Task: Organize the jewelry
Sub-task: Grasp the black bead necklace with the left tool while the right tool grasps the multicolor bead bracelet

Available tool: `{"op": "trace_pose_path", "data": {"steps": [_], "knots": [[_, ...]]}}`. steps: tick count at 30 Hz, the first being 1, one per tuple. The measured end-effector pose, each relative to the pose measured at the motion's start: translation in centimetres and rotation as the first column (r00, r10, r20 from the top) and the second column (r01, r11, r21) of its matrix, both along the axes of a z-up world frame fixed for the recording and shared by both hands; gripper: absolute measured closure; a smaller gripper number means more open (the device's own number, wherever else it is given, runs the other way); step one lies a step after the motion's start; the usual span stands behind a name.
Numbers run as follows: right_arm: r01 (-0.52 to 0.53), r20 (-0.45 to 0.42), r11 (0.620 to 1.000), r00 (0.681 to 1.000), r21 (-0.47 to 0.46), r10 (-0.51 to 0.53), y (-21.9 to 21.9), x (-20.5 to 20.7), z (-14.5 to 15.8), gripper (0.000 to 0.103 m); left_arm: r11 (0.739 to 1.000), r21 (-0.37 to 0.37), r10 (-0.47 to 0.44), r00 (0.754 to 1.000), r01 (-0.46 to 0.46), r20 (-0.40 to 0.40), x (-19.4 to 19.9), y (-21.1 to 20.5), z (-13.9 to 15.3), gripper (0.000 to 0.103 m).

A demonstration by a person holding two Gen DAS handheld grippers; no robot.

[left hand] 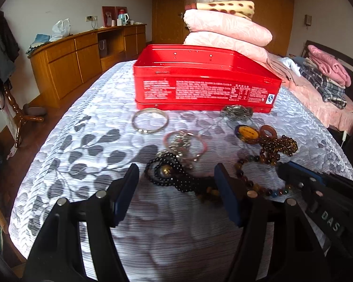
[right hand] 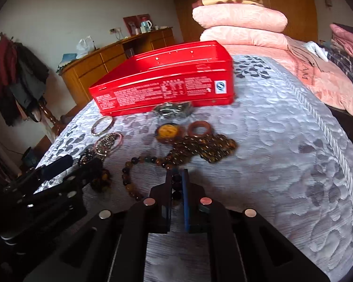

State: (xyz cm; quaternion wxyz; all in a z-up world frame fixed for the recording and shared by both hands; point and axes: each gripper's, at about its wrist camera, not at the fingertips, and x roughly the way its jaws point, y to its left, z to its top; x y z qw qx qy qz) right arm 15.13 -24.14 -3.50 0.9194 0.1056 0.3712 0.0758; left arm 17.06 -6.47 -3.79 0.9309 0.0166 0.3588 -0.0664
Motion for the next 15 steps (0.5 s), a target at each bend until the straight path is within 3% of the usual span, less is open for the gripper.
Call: {"op": "trace_pose_path", "data": {"steps": [10, 12, 13, 15], "knots": [[-0.009, 0.007, 0.999, 1.000, 0.042, 0.009, -1.0, -0.1, -0.4, 0.095, 1.000, -0.002, 0.009, 1.000, -0.010, -0.029, 0.1, -1.6, -0.2, 0.033], [-0.012, 0.009, 0.999, 1.000, 0.045, 0.011, -1.1, -0.1, -0.5, 0.095, 1.000, -0.020, 0.013, 0.999, -0.014, -0.035, 0.1, -1.4, -0.2, 0.038], [-0.012, 0.009, 0.999, 1.000, 0.048, 0.012, -1.1, -0.1, -0.5, 0.095, 0.999, -0.035, 0.010, 0.999, -0.011, -0.042, 0.1, -1.2, -0.3, 0.046], [-0.013, 0.010, 0.999, 1.000, 0.050, 0.012, -1.2, -0.1, -0.5, 0.095, 0.998, -0.059, 0.009, 0.999, -0.012, -0.049, -0.1, -0.8, -0.4, 0.048]]}}
